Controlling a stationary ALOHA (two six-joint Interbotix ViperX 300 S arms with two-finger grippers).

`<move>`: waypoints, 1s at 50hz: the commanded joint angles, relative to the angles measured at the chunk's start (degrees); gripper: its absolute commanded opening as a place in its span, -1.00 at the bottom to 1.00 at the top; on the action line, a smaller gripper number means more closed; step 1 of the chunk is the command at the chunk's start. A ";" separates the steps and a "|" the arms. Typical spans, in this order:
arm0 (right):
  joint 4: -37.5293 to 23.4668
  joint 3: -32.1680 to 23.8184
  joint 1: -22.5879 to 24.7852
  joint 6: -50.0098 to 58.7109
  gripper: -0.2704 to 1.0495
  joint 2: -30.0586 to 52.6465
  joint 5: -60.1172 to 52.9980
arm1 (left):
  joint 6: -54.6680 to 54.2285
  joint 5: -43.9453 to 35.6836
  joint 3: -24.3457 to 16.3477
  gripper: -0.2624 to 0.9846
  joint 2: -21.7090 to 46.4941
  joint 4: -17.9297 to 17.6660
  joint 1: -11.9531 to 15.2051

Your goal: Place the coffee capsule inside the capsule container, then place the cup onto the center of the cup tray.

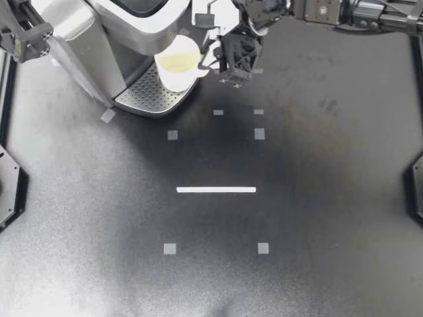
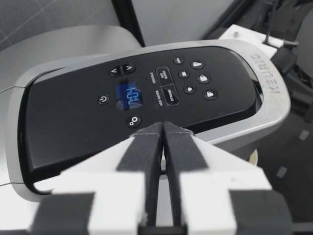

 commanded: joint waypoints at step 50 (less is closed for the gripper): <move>-0.26 -5.27 1.58 0.09 -0.18 1.58 -0.18 | -0.88 -0.09 -0.70 -0.37 -0.35 -0.09 -0.09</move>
